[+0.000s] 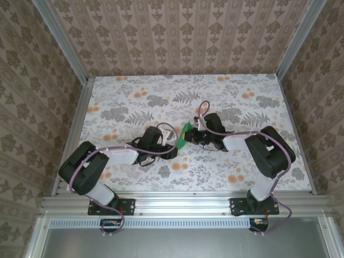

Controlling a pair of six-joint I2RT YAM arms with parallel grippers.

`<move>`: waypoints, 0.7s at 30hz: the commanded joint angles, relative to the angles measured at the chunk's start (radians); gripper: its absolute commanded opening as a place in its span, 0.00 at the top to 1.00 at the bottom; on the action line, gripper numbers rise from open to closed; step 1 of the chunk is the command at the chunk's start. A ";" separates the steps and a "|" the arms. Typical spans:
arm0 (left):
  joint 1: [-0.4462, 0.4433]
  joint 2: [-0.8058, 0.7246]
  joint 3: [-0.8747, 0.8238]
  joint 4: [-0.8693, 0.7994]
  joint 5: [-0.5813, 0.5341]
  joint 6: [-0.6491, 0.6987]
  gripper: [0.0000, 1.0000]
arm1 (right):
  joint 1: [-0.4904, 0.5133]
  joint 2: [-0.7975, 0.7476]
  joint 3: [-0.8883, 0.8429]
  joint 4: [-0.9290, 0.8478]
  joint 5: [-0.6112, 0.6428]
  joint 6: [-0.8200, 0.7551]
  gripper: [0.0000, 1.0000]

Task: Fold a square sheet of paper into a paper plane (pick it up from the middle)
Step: Fold the wing for the fifth time at the center of the table.

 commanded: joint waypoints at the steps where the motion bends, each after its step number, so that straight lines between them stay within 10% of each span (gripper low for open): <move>1: -0.024 -0.009 0.025 -0.033 -0.088 0.070 0.57 | -0.008 0.011 -0.001 0.016 -0.022 0.011 1.00; 21: -0.098 0.039 0.040 -0.084 -0.298 0.100 0.80 | -0.009 0.077 0.029 -0.044 0.006 -0.007 1.00</move>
